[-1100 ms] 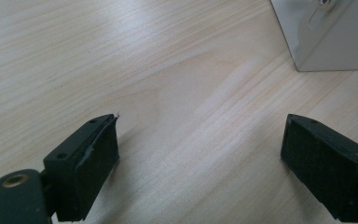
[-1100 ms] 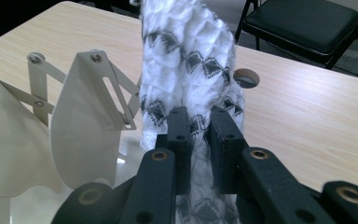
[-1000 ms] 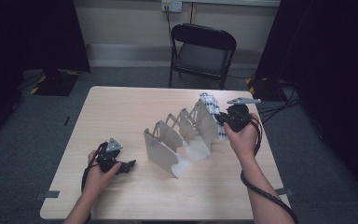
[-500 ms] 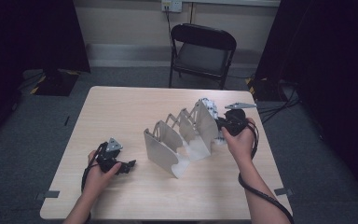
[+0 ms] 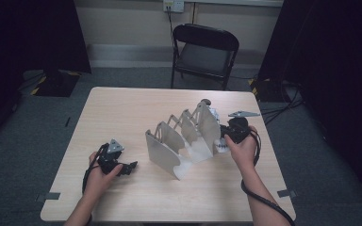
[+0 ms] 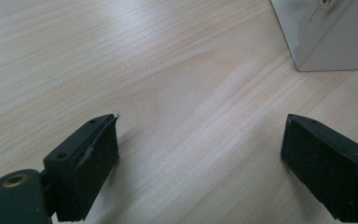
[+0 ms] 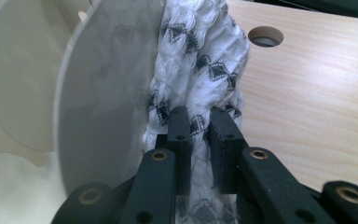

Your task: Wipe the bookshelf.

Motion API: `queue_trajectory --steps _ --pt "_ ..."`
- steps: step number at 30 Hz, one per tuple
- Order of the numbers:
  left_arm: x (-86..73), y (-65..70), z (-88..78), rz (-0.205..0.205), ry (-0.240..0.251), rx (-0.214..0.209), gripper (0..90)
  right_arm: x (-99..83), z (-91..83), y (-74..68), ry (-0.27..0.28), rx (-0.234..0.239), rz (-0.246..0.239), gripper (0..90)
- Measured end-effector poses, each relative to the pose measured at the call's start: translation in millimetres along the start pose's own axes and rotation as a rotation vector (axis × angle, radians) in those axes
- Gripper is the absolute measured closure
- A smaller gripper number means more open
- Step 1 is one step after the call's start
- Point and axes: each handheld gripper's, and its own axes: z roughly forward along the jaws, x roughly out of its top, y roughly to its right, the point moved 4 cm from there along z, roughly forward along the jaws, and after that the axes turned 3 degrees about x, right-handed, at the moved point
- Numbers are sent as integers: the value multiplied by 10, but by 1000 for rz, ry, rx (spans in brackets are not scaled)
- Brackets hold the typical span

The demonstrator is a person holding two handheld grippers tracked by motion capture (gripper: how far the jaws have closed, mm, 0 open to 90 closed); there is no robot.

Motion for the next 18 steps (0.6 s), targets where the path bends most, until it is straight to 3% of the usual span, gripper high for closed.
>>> queue_trajectory --steps 18 --pt "0 0 0 0 0 1 109 -401 261 76 -26 9 33 794"
